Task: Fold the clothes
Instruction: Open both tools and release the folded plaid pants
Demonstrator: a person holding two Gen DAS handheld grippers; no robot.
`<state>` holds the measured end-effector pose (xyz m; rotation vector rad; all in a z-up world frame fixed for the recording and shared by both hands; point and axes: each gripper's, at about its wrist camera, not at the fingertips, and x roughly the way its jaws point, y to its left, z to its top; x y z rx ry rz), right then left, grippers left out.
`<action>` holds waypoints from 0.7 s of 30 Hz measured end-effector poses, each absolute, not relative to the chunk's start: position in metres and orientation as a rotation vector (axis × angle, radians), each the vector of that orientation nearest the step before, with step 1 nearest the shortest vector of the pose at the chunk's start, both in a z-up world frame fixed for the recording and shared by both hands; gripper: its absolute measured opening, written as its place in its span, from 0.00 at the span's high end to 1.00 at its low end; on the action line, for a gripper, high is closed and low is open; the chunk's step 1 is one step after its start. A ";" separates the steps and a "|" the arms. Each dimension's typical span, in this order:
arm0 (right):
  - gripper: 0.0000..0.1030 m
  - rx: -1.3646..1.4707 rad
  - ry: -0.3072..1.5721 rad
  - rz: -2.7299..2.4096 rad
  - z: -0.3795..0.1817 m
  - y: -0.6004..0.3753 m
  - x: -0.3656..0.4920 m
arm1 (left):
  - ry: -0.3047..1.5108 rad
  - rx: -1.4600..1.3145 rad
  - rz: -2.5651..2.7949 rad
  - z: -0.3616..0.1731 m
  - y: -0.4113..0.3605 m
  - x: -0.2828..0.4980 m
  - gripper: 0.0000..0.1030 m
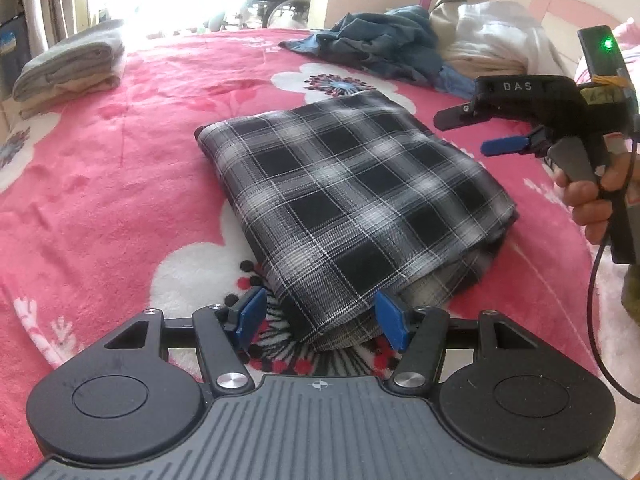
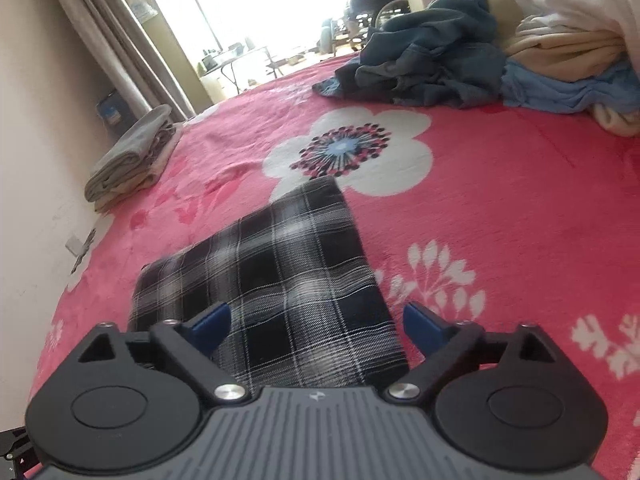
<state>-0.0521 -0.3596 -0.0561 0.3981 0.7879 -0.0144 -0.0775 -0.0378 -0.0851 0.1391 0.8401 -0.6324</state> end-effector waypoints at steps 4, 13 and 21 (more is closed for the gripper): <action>0.01 0.397 0.778 -0.032 -0.056 -0.361 -0.053 | 0.847 0.144 -0.628 -0.087 -0.039 -0.076 0.41; 0.00 0.372 0.803 -0.092 -0.054 -0.355 -0.052 | 0.852 0.157 -0.615 -0.087 -0.041 -0.077 0.41; 0.00 0.379 0.782 -0.081 -0.051 -0.355 -0.054 | 0.856 0.155 -0.596 -0.087 -0.040 -0.075 0.39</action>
